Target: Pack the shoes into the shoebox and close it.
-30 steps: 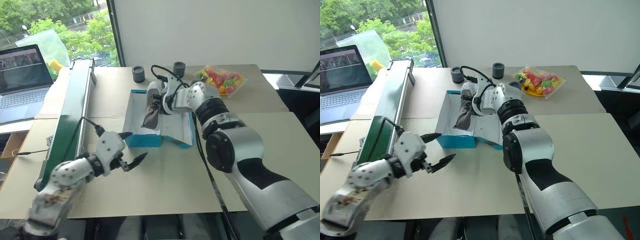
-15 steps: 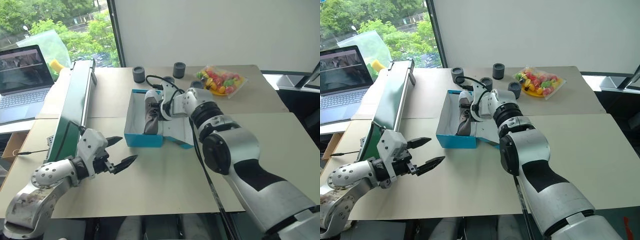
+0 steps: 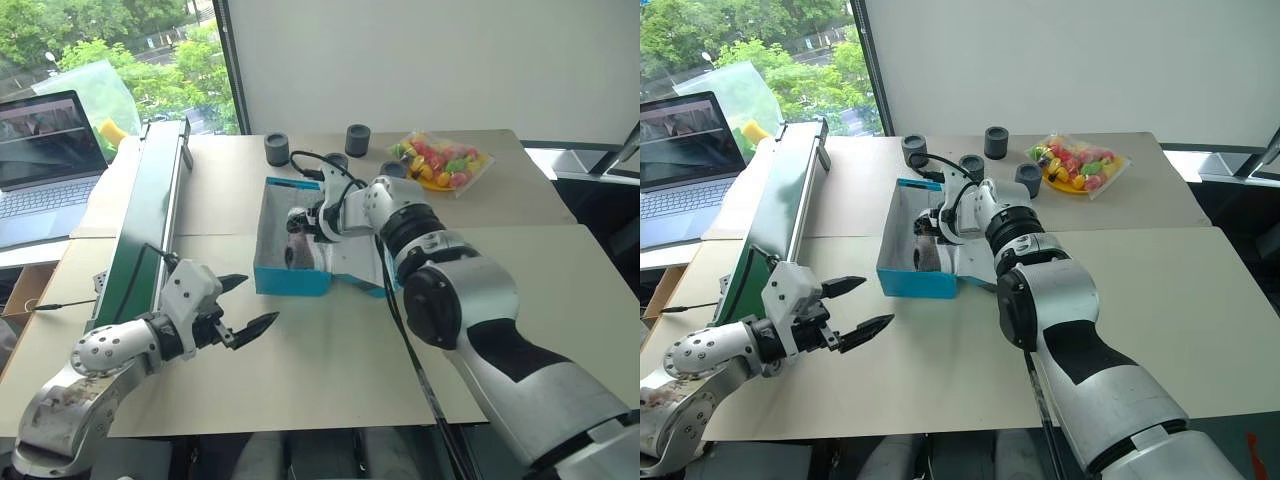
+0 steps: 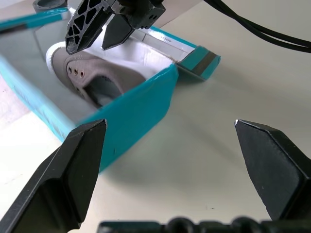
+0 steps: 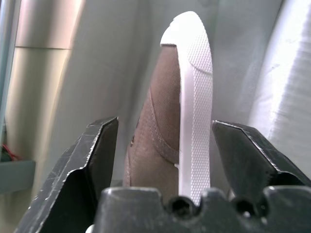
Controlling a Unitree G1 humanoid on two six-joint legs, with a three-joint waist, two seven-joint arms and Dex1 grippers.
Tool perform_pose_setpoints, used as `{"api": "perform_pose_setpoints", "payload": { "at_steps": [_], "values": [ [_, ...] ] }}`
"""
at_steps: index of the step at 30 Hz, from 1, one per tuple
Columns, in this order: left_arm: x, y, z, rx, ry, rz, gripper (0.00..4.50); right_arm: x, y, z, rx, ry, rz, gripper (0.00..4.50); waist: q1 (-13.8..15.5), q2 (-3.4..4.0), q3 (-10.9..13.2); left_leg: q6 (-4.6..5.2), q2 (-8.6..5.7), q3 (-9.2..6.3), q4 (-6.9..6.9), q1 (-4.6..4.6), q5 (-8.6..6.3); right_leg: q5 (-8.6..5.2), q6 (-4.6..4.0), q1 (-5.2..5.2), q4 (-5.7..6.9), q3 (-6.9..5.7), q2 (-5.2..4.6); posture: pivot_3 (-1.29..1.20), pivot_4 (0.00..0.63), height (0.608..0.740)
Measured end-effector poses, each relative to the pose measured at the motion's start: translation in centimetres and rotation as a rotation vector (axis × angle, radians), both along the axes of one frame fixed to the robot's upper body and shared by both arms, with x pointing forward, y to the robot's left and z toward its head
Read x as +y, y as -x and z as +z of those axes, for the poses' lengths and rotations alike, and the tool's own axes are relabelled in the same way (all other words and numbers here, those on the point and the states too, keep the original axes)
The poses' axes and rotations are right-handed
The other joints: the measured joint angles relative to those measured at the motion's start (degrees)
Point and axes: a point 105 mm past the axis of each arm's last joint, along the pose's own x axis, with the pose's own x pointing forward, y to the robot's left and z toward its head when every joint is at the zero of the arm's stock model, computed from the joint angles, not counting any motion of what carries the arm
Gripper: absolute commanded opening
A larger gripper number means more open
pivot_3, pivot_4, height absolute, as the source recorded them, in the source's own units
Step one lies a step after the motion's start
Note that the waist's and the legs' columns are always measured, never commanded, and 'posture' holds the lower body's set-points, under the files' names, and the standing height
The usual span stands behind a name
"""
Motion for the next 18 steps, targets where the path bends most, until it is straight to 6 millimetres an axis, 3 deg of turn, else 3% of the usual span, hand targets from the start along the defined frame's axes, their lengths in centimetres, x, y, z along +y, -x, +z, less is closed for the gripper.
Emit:
{"api": "perform_pose_setpoints", "payload": {
  "at_steps": [7,11,15,18],
  "values": [
    [-0.1,-0.2,0.4,-0.016,0.003,0.002,4.5,0.8,0.1,1.2,-0.026,-0.019,0.028,3.7,-0.04,0.0,0.0,0.0,0.0,0.0,0.0,-0.01,0.0,0.0,0.0,-0.01,0.01,0.0,0.0,0.0,0.15,0.736],
    [-0.1,-0.3,0.5,-0.028,0.003,0.013,4.5,1.5,0.1,2.9,-0.066,-0.053,0.065,3.7,-0.04,0.0,0.0,0.0,0.0,0.0,0.0,-0.01,0.0,0.0,0.0,-0.01,0.01,0.0,0.0,0.0,0.15,0.736],
    [-0.1,-0.8,1.1,-0.063,0.046,0.056,4.5,1.7,-0.2,6.2,-0.141,-0.16,0.1,3.7,0.17,0.0,0.0,0.0,0.0,-0.01,0.0,-0.03,0.0,0.0,0.0,0.0,-0.01,-0.02,-0.01,0.0,0.15,0.736],
    [0.7,-1.4,1.7,-0.105,0.113,0.165,4.5,-1.3,-1.1,10.4,-0.427,-0.173,0.162,3.7,0.81,-0.01,0.0,0.0,-0.06,-0.11,0.05,-0.1,0.0,0.01,0.04,0.09,-0.04,-0.17,-0.06,0.0,0.15,0.736]
  ]
}}
